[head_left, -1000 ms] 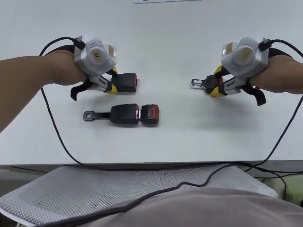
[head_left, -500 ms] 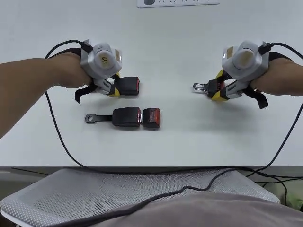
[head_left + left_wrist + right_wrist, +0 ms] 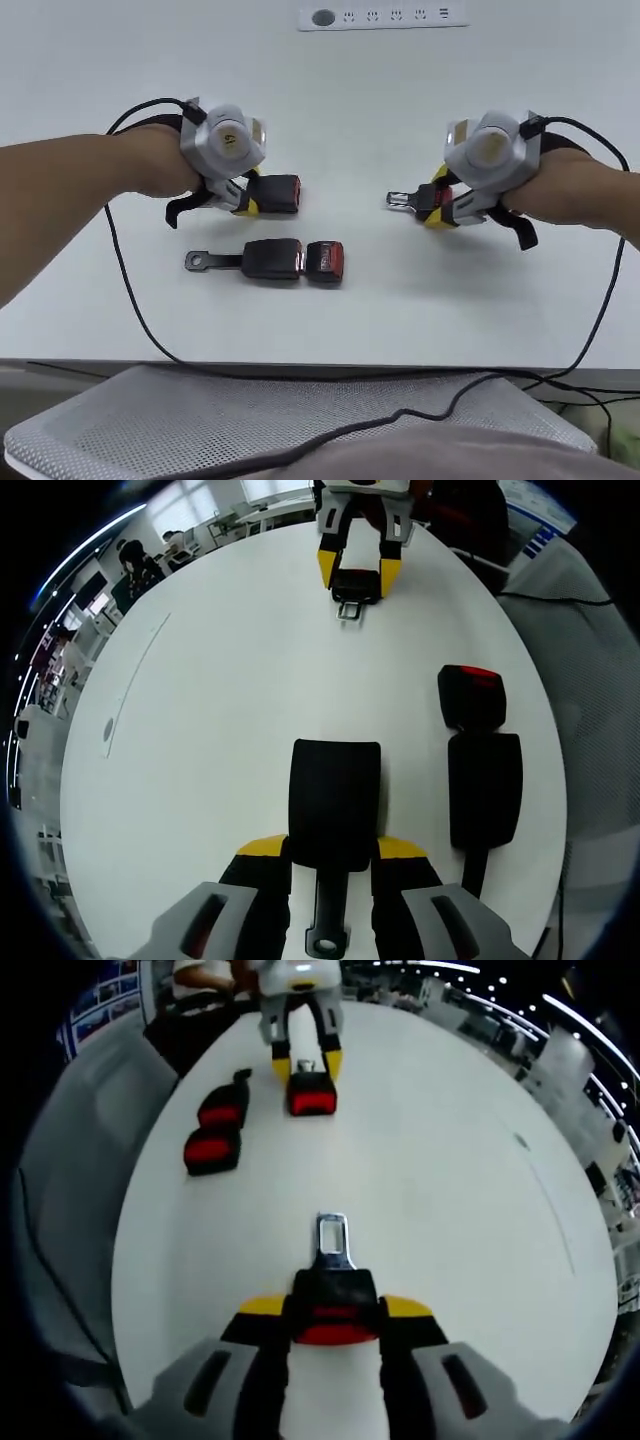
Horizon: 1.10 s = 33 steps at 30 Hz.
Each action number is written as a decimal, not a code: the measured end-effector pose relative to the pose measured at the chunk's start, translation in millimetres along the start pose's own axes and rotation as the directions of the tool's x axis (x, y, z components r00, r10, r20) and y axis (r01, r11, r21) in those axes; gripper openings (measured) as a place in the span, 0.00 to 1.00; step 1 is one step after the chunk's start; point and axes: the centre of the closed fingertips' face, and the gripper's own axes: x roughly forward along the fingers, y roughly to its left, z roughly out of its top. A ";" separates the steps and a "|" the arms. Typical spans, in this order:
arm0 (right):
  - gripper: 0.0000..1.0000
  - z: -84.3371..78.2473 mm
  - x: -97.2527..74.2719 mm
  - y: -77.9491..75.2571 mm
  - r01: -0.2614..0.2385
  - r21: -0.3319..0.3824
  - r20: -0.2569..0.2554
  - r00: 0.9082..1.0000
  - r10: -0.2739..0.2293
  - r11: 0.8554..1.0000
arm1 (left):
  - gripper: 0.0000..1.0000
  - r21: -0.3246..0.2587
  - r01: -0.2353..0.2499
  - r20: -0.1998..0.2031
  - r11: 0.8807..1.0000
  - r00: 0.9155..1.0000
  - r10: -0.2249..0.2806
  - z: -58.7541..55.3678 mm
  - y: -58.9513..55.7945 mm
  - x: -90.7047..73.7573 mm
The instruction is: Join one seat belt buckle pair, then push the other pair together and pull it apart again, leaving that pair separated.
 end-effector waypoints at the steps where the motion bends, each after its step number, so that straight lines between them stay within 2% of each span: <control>1: 0.34 5.2 2.6 0.4 -0.003 0.000 0.006 1.000 0.003 1.000 | 0.31 0.001 0.000 0.001 1.000 1.000 0.000 -0.1 0.1 0.0; 14: 0.34 67.2 38.3 4.9 -0.027 -0.029 0.055 0.998 0.028 0.999 | 0.31 0.013 0.005 0.000 1.000 1.000 -0.005 -1.0 2.7 3.0; 23: 0.33 90.5 54.5 5.3 -0.046 -0.046 0.067 0.997 0.049 0.998 | 0.30 0.008 0.005 0.008 1.000 1.000 -0.005 -7.6 8.0 8.5; 33: 0.33 104.3 64.3 5.3 -0.052 -0.077 0.073 0.996 0.057 0.996 | 0.30 0.003 0.011 -0.001 1.000 1.000 -0.011 -9.7 8.8 11.1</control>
